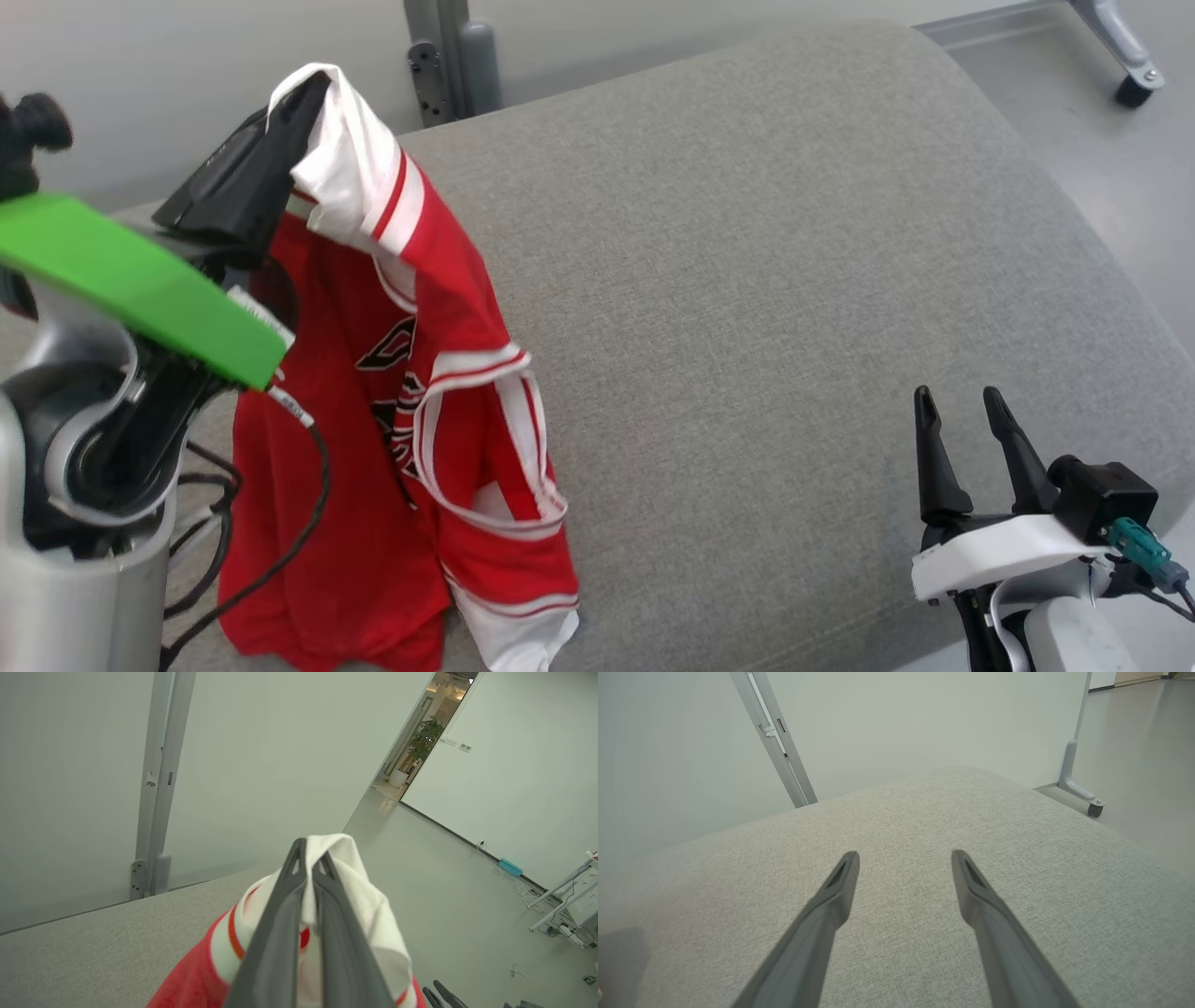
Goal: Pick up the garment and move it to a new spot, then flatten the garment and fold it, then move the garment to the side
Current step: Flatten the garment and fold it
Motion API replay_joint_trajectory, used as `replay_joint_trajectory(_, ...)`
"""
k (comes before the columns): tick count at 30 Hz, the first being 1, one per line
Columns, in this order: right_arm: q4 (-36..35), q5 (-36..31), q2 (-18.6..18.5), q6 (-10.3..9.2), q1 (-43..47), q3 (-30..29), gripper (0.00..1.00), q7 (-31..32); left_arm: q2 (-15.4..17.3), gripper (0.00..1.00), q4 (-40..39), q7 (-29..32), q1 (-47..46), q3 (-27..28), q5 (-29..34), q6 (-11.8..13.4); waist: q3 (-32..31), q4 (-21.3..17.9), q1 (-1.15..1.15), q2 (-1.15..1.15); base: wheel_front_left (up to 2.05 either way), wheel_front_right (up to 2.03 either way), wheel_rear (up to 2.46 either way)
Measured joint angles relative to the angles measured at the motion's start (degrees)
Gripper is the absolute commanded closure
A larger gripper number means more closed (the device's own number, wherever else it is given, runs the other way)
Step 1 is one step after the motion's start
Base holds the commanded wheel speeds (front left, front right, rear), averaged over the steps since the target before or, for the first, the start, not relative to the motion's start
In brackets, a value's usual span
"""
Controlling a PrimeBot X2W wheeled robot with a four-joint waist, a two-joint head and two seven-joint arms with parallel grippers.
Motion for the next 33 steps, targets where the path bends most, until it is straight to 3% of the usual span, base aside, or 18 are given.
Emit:
replay_joint_trajectory(6,0.3,2.9,0.0,0.0,-1.9,1.1,0.0,0.0,0.4,1.0,19.1,-0.7,-8.5,-3.9,1.6,-6.6,3.5,-4.2,0.0,0.0,0.0,0.0,0.0)
replay_joint_trajectory(9,0.5,4.4,0.0,0.0,-2.4,1.5,0.0,0.0,3.0,1.0,26.9,-2.4,-12.0,-7.3,6.8,-9.6,5.3,-6.4,0.0,0.0,0.0,0.0,0.0)
replay_joint_trajectory(16,0.9,6.6,0.0,0.0,-2.5,1.7,0.0,0.0,5.9,1.0,40.3,-13.2,-17.5,-11.9,11.8,-11.1,9.8,-10.7,0.0,0.0,0.0,0.0,0.0)
replay_joint_trajectory(17,0.9,6.7,0.0,0.0,-2.5,1.5,0.0,0.0,5.8,0.72,41.4,-15.4,-18.3,-12.0,11.8,-11.3,10.4,-11.1,0.0,0.0,0.0,0.0,0.0)
replay_joint_trajectory(18,0.9,6.8,0.0,0.0,-2.5,1.2,0.0,0.0,5.8,0.18,42.6,-16.6,-18.9,-12.5,11.8,-11.3,11.0,-11.4,0.0,0.0,0.0,0.0,0.0)
replay_joint_trajectory(19,0.9,6.8,0.0,0.0,-2.6,1.0,0.0,0.0,6.2,0.0,43.4,-17.0,-19.1,-13.9,11.8,-11.3,11.5,-11.7,0.01,0.0,0.0,0.0,0.0)
replay_joint_trajectory(24,0.8,5.8,0.0,0.0,-2.9,-0.1,0.0,0.0,9.4,0.0,43.3,-18.1,-19.0,-18.7,10.5,-11.3,12.6,-11.1,0.01,0.0,0.0,0.0,0.0)
replay_joint_trajectory(28,0.7,4.5,0.0,0.0,-2.4,-1.4,0.0,0.0,12.6,0.0,39.4,-21.8,-14.8,-17.4,9.4,-11.2,12.1,-9.7,0.0,0.0,0.0,0.0,0.0)
replay_joint_trajectory(33,0.7,1.7,0.1,0.0,0.2,-3.3,0.0,0.0,13.6,0.0,31.1,-26.6,-4.1,-14.3,7.4,-6.4,10.5,-6.6,0.01,0.0,0.0,0.0,0.0)
